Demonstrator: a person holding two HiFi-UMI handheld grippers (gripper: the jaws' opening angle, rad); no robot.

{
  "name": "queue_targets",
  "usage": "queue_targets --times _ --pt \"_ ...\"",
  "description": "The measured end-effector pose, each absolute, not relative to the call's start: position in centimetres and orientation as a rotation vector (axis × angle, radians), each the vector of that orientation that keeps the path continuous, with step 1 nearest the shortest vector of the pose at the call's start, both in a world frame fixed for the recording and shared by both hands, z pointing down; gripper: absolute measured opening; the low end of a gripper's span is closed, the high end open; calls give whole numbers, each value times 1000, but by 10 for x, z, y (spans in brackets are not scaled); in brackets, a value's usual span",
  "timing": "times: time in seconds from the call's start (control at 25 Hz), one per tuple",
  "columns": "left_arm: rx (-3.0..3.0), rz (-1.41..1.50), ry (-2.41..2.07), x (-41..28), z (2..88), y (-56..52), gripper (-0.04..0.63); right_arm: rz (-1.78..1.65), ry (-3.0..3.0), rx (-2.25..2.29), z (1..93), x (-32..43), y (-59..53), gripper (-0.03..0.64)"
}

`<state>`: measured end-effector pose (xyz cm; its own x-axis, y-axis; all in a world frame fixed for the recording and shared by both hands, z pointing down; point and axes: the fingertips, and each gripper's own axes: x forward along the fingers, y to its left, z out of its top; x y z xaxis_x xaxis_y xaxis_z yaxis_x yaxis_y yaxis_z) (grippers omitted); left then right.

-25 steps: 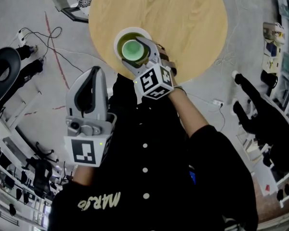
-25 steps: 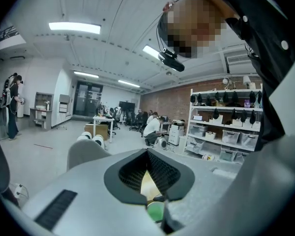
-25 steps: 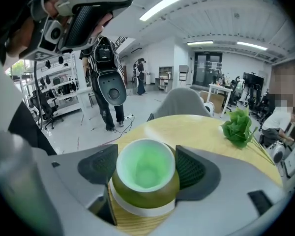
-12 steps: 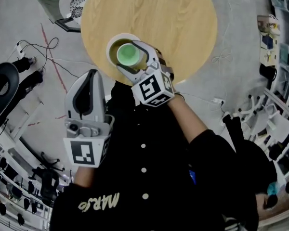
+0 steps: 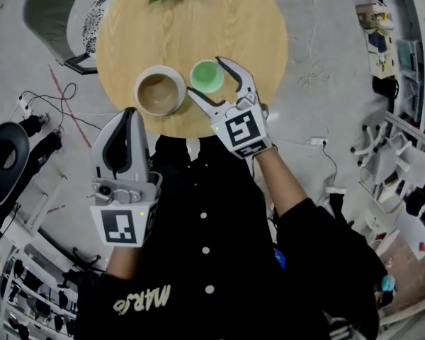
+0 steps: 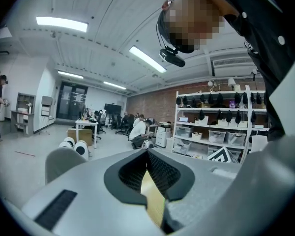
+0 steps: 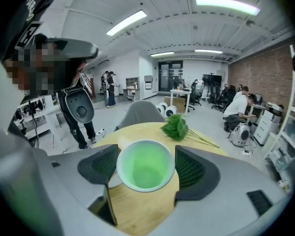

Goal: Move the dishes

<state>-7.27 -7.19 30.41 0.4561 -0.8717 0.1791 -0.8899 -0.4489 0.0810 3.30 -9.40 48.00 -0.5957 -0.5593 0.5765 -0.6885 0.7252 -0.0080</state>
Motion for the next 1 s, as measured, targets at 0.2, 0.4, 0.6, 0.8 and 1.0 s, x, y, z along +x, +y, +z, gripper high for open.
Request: queue_targets --times 0.2,0.4,0.6,0.8,1.0 --pt "2576 190 -1513 -52 300 -75 3 336 -2275 1116 489 103 -118 360" --pt "2594 191 -1489 -39 301 -77 3 362 -2186 1234 503 160 -137 360" --pt "2598 196 -1469 -28 302 -78 3 389 -2134 1297 516 194 -146 360" --pt "2596 210 -1448 -20 309 -75 3 418 -2110 1313 534 209 -150 361" --pt "2587 223 -1439 -15 316 -73 3 462 -2104 1328 551 216 -155 362"
